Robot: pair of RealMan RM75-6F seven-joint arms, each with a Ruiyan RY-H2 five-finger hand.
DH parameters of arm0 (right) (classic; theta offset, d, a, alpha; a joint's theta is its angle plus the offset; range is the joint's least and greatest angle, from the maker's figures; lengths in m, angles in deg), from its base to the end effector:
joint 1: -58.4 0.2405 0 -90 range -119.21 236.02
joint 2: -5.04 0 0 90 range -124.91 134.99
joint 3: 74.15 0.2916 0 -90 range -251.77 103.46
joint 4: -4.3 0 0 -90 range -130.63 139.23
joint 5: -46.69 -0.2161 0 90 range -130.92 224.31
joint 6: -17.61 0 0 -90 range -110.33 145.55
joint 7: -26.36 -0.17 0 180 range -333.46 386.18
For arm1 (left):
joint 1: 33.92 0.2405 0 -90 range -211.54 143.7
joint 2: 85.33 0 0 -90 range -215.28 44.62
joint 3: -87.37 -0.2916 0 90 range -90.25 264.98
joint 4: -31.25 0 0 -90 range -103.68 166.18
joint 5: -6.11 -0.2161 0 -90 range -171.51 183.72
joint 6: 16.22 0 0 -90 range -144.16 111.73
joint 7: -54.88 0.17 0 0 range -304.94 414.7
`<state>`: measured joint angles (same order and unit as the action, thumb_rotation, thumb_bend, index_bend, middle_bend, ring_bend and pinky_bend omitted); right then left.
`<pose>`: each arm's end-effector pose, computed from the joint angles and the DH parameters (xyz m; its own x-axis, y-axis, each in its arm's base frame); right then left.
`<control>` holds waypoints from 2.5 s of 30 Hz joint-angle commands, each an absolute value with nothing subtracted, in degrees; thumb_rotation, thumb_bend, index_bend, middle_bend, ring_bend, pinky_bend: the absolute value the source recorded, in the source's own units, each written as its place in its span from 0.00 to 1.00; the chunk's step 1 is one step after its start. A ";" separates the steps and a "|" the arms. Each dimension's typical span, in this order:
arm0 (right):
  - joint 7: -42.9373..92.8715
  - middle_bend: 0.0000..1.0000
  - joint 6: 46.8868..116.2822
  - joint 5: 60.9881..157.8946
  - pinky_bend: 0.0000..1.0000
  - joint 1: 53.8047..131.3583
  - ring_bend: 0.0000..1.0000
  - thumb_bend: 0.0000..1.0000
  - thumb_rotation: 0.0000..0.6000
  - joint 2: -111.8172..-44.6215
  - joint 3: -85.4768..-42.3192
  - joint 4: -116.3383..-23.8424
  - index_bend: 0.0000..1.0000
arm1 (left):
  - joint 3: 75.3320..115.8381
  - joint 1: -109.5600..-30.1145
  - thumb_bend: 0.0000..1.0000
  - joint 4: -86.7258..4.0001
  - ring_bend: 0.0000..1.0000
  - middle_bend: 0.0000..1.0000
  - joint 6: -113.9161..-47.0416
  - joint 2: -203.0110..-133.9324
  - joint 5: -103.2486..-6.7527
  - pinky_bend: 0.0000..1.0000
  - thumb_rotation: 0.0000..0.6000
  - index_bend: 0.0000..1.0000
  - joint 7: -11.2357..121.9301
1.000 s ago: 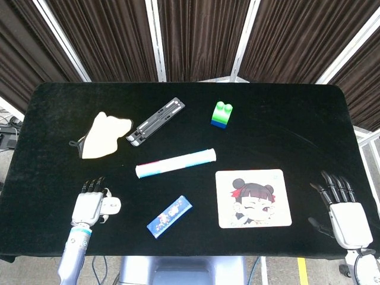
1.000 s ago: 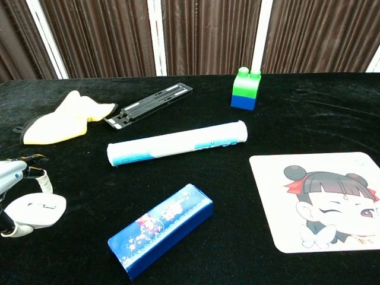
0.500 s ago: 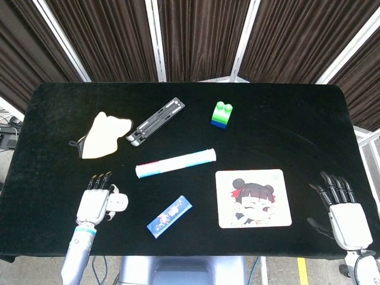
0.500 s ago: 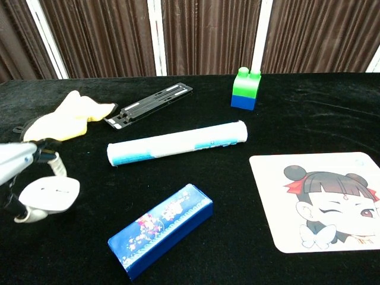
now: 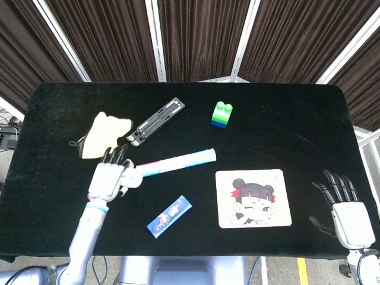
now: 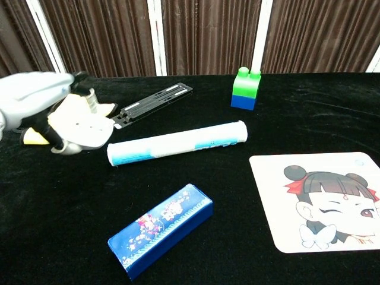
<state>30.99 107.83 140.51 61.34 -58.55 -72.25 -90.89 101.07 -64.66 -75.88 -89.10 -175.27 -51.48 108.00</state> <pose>-0.3165 -0.1931 0.1704 0.4325 0.0646 0.8993 -0.8923 -0.1123 0.4372 -0.1530 0.3232 0.0013 0.5324 0.1385 0.8351 0.8398 -0.2106 -0.5004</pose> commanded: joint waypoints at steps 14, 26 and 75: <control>28.63 0.00 105.95 136.14 0.00 61.86 0.00 0.13 1.00 -58.09 -70.55 -89.73 0.18 | 106.73 -83.88 0.39 -60.43 0.00 0.00 -77.67 -186.16 -46.62 0.00 1.00 0.55 113.95; 25.77 0.00 104.13 132.69 0.00 62.28 0.00 0.13 1.00 -57.46 -69.29 -88.79 0.18 | 109.86 -96.40 0.39 -44.40 0.00 0.00 -70.43 -197.64 -41.31 0.00 1.00 0.55 113.41; 33.42 0.00 101.30 132.42 0.00 63.66 0.00 0.11 1.00 -61.03 -70.18 -88.68 0.18 | 86.01 -63.98 0.13 -74.73 0.00 0.00 -96.87 -153.99 -66.68 0.00 1.00 0.00 79.78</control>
<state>33.03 101.28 132.52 63.48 -60.71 -70.40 -88.49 91.51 -70.37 -72.72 -91.42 -158.96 -60.78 85.55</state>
